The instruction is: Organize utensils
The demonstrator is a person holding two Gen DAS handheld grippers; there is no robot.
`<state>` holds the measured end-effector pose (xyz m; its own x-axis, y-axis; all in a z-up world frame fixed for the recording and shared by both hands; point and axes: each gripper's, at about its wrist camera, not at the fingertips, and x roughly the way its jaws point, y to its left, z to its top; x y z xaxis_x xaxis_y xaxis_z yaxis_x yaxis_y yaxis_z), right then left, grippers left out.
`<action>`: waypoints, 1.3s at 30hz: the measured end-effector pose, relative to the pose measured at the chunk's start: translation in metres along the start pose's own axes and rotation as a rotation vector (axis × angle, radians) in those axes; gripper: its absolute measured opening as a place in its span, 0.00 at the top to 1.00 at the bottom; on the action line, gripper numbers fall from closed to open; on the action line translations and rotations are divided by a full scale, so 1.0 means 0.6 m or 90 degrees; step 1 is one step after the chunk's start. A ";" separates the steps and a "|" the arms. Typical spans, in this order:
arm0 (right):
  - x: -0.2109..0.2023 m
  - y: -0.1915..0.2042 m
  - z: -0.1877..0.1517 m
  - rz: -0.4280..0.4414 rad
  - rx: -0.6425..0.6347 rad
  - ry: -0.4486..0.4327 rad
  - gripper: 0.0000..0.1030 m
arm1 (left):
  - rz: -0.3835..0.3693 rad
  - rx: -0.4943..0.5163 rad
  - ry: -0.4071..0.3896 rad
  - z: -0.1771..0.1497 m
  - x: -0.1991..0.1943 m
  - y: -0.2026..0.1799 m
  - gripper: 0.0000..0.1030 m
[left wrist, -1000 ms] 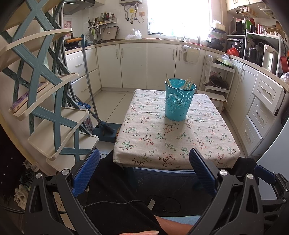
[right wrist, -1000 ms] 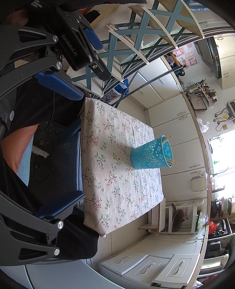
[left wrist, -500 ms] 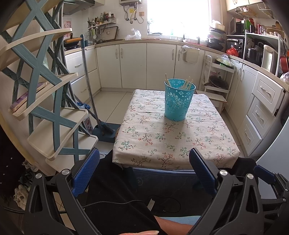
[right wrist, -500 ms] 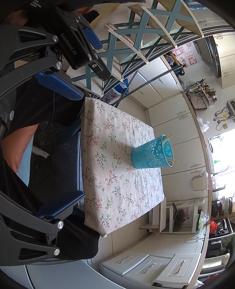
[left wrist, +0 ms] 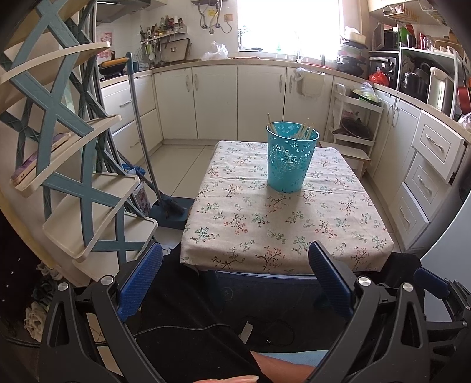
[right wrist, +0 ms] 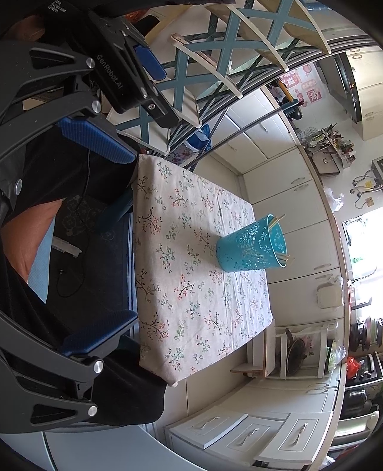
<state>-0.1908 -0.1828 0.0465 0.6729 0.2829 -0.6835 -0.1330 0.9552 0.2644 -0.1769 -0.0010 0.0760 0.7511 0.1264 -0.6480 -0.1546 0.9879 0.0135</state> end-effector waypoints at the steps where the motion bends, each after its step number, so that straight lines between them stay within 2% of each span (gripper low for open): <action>1: 0.001 -0.001 0.000 0.000 0.000 0.000 0.07 | 0.000 0.001 0.001 0.000 0.002 0.000 0.07; 39: -0.010 0.006 0.002 -0.005 -0.004 -0.014 0.07 | -0.011 0.001 -0.006 0.002 -0.007 -0.004 0.07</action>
<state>-0.1945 -0.1810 0.0523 0.6893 0.2732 -0.6710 -0.1319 0.9580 0.2546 -0.1790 -0.0037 0.0795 0.7596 0.1108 -0.6409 -0.1411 0.9900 0.0038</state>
